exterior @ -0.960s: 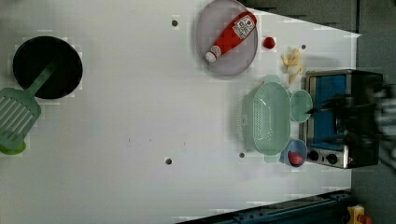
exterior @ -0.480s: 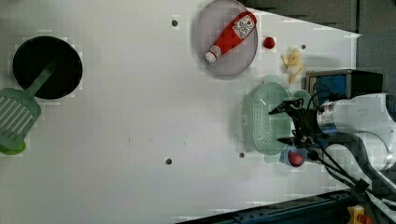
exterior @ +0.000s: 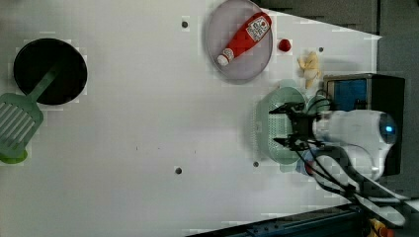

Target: Drag strainer right to left.

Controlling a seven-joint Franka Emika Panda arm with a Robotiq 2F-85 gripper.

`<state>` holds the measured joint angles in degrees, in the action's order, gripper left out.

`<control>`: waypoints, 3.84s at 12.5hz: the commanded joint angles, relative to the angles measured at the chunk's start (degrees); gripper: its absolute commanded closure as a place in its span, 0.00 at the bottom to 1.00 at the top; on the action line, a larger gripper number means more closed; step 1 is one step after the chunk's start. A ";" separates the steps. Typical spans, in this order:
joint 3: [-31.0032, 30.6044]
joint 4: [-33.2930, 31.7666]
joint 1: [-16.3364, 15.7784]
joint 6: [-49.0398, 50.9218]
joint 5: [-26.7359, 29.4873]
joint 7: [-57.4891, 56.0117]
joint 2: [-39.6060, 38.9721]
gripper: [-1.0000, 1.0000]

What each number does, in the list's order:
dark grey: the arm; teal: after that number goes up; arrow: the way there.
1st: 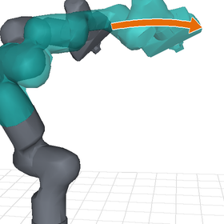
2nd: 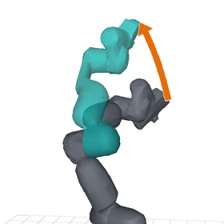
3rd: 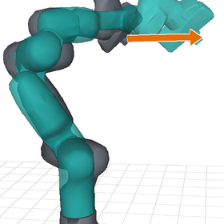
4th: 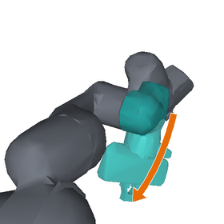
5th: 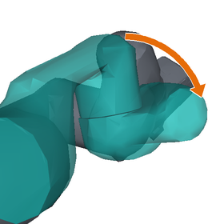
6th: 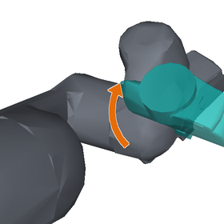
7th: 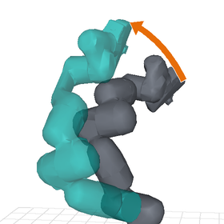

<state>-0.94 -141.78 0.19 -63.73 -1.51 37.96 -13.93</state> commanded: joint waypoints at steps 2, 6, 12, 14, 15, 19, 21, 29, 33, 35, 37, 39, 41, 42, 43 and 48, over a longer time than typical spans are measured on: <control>-1.79 1.07 -0.71 -4.05 -0.04 10.42 -6.16 0.00; -2.70 1.25 -2.52 -4.52 0.00 11.80 -6.64 0.00; -5.45 1.97 -6.06 -3.57 3.23 11.88 -6.79 0.00; -5.93 2.26 -7.81 -3.37 5.80 11.91 -6.82 0.00; -6.15 2.41 -8.74 -3.25 7.10 11.89 -6.88 0.00; -6.20 4.88 -13.33 -0.82 11.69 12.12 -7.78 0.00; -6.20 6.39 -15.65 -0.21 14.39 12.25 -8.42 0.00; -6.19 15.12 -24.12 0.65 20.59 22.13 -13.50 0.00; -6.20 20.06 -27.65 0.99 20.65 23.42 -17.12 0.00; -6.19 22.14 -29.21 1.06 20.75 23.79 -18.65 0.00; -6.20 24.51 -30.81 1.13 21.21 26.04 -19.81 0.00; -6.23 26.78 -32.49 2.85 21.37 28.39 -20.65 0.00; -6.22 28.53 -33.90 3.19 21.38 29.29 -21.46 0.00; -6.23 29.17 -34.54 3.06 21.38 29.30 -21.91 0.00; -6.22 29.89 -35.12 3.10 21.44 29.59 -22.33 0.00; -6.19 33.16 -36.76 3.02 21.47 30.38 -24.01 0.00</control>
<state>-9.27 -109.39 -35.92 -60.37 20.00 66.64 -38.38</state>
